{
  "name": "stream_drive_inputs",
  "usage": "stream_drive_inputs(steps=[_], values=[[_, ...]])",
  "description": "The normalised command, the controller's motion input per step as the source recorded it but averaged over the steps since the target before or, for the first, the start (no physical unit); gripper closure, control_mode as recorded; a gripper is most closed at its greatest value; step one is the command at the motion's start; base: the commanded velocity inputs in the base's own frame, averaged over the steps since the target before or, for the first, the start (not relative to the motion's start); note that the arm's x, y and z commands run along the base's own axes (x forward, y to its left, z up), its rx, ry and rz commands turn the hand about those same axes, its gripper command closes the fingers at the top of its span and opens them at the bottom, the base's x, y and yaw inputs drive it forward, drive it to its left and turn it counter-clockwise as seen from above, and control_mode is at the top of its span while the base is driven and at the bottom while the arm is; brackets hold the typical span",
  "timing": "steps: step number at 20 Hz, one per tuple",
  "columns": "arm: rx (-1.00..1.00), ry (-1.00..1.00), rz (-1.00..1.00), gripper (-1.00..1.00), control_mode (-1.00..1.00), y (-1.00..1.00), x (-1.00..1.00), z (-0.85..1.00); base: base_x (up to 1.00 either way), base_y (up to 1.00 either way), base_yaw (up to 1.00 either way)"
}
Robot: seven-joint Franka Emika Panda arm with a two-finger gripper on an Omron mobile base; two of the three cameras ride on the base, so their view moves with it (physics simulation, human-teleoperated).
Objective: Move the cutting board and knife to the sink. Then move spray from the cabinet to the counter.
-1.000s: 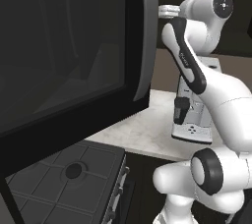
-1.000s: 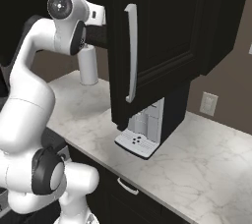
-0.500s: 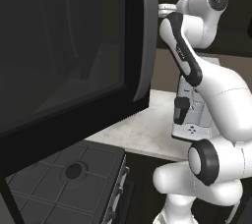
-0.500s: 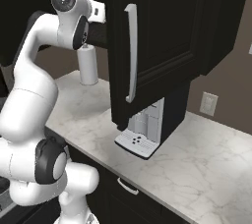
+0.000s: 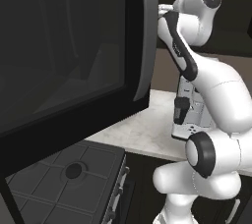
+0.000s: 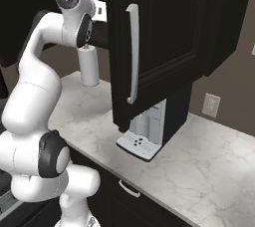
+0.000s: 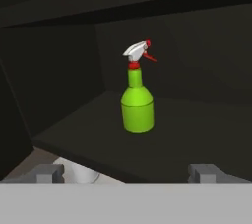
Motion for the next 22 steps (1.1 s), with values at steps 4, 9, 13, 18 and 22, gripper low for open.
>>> stream_drive_inputs(steps=[4,9,13,18,22], values=[[-0.03,0.0,-0.01,-1.0,-1.0,0.0,0.28,-0.08,0.0,0.0,0.0],[-0.03,0.02,-0.03,-1.0,-1.0,0.0,0.3,-0.04,0.0,0.0,0.0],[0.0,0.04,-0.04,-1.0,-1.0,0.0,0.33,0.0,0.0,0.0,0.0],[0.0,0.05,-0.03,-1.0,-1.0,0.0,0.35,0.0,0.0,0.0,0.0],[0.0,0.08,-0.01,-1.0,-1.0,0.0,0.33,0.0,0.0,0.0,0.0]])
